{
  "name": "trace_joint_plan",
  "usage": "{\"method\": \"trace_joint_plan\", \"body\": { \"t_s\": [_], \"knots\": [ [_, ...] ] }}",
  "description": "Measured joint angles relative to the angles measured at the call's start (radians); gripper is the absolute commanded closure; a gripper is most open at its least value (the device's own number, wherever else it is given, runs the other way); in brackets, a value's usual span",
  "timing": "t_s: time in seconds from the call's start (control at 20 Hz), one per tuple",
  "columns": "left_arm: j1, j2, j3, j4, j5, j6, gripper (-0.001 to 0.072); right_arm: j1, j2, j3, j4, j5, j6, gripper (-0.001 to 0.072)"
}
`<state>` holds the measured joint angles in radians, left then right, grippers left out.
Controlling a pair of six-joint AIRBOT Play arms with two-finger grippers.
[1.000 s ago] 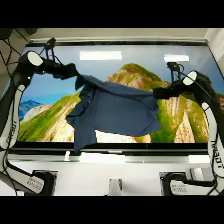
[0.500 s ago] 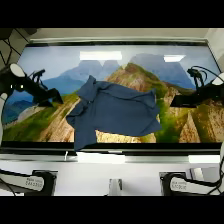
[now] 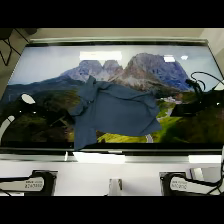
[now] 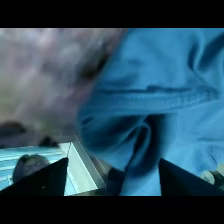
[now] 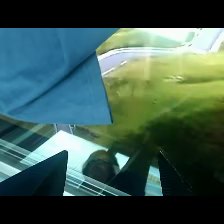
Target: Fold the shirts.
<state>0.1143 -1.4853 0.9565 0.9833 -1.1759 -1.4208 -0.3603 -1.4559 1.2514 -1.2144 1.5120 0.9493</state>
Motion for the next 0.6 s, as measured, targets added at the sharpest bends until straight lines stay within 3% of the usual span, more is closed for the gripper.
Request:
{"method": "trace_joint_plan", "body": {
  "t_s": [0.05, 0.1, 0.15, 0.2, 0.25, 0.35, 0.45, 0.6],
  "knots": [
    [-0.006, -0.002, -0.007, -0.009, 0.019, 0.000, 0.0225, -0.001, 0.000, -0.010, 0.000, 0.000, -0.006, 0.0153],
    [-0.013, -0.004, -0.012, -0.016, 0.036, -0.001, 0.0332, -0.001, 0.000, -0.022, 0.000, 0.001, -0.010, 0.0153],
    [-0.021, -0.008, -0.016, -0.021, 0.062, -0.002, 0.0534, -0.001, 0.000, -0.036, 0.001, 0.000, -0.015, 0.0153],
    [-0.025, -0.010, -0.020, -0.018, 0.080, -0.002, 0.0640, -0.001, 0.000, -0.053, 0.003, -0.003, -0.018, 0.0153],
    [-0.026, -0.010, -0.021, -0.018, 0.099, -0.003, 0.0675, -0.001, 0.000, -0.071, 0.003, -0.012, -0.021, 0.0154],
    [-0.030, -0.007, -0.024, -0.021, 0.105, -0.004, 0.0677, 0.005, 0.000, -0.117, 0.006, -0.031, -0.028, 0.0152],
    [-0.032, 0.003, -0.025, -0.026, 0.115, 0.010, 0.0677, 0.037, -0.002, -0.166, 0.010, -0.058, -0.042, 0.0076],
    [-0.034, 0.030, -0.025, -0.026, 0.116, 0.031, 0.0677, 0.095, -0.026, -0.213, 0.011, -0.119, -0.050, 0.0106]
  ]
}}
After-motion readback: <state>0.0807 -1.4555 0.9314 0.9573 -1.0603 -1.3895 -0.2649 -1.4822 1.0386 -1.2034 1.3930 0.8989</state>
